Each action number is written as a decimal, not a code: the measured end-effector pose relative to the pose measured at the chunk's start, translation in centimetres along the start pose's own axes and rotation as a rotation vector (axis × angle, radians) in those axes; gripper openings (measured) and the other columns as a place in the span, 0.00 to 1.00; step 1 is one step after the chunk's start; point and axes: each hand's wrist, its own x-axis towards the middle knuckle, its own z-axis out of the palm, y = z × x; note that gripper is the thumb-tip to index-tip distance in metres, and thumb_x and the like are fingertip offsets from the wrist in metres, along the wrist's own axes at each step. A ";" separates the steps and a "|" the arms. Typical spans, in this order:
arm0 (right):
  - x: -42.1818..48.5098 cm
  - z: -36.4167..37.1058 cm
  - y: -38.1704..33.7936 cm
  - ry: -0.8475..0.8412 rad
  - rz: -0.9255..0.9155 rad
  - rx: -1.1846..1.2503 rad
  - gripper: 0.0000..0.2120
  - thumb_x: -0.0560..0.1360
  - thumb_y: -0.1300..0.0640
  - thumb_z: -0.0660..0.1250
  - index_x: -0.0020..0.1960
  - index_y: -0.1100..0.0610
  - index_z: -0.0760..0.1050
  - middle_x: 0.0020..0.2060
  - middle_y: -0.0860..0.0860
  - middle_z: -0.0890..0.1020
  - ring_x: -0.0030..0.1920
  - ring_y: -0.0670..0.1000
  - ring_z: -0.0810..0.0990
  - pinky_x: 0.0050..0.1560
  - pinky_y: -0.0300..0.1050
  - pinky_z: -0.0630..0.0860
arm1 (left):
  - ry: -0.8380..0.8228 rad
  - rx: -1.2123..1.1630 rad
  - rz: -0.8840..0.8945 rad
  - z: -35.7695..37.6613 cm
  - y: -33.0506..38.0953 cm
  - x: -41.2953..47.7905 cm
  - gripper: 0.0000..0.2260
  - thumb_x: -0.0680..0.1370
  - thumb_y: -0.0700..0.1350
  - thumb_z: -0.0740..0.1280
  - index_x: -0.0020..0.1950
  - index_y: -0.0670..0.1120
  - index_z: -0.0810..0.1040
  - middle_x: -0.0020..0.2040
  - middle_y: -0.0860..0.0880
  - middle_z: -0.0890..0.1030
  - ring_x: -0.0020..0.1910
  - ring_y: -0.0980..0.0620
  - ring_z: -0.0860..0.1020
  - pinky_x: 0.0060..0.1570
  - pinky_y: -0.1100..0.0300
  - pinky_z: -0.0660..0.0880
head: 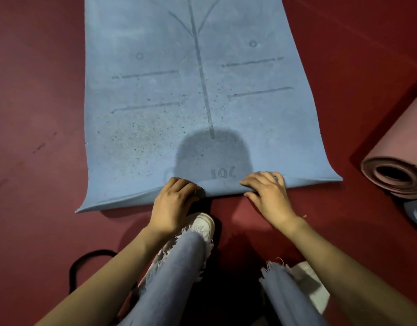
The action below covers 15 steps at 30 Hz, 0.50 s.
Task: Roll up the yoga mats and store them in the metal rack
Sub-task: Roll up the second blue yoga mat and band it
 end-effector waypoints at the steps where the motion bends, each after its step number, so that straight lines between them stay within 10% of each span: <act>1: -0.1 0.0 -0.1 -0.005 0.010 0.004 0.16 0.61 0.60 0.78 0.48 0.52 0.80 0.47 0.46 0.82 0.51 0.47 0.73 0.56 0.50 0.62 | 0.003 -0.006 -0.029 0.2 0.0 -0.1 0.09 0.72 0.52 0.64 0.47 0.51 0.79 0.44 0.55 0.79 0.47 0.54 0.71 0.40 0.58 0.75; 7: -0.5 0.2 0.1 0.028 -0.010 0.043 0.14 0.63 0.60 0.76 0.49 0.54 0.81 0.46 0.49 0.82 0.50 0.48 0.75 0.64 0.51 0.59 | -0.008 -0.096 -0.177 0.7 -0.2 -0.7 0.11 0.67 0.41 0.77 0.48 0.47 0.82 0.43 0.52 0.80 0.46 0.56 0.71 0.41 0.64 0.68; 15: -0.8 0.5 0.1 0.016 -0.046 -0.024 0.09 0.66 0.54 0.71 0.46 0.53 0.80 0.42 0.47 0.82 0.48 0.48 0.77 0.64 0.50 0.63 | -0.046 -0.097 -0.171 1.3 -0.5 -0.9 0.10 0.67 0.48 0.71 0.47 0.48 0.83 0.42 0.55 0.80 0.45 0.56 0.72 0.48 0.64 0.65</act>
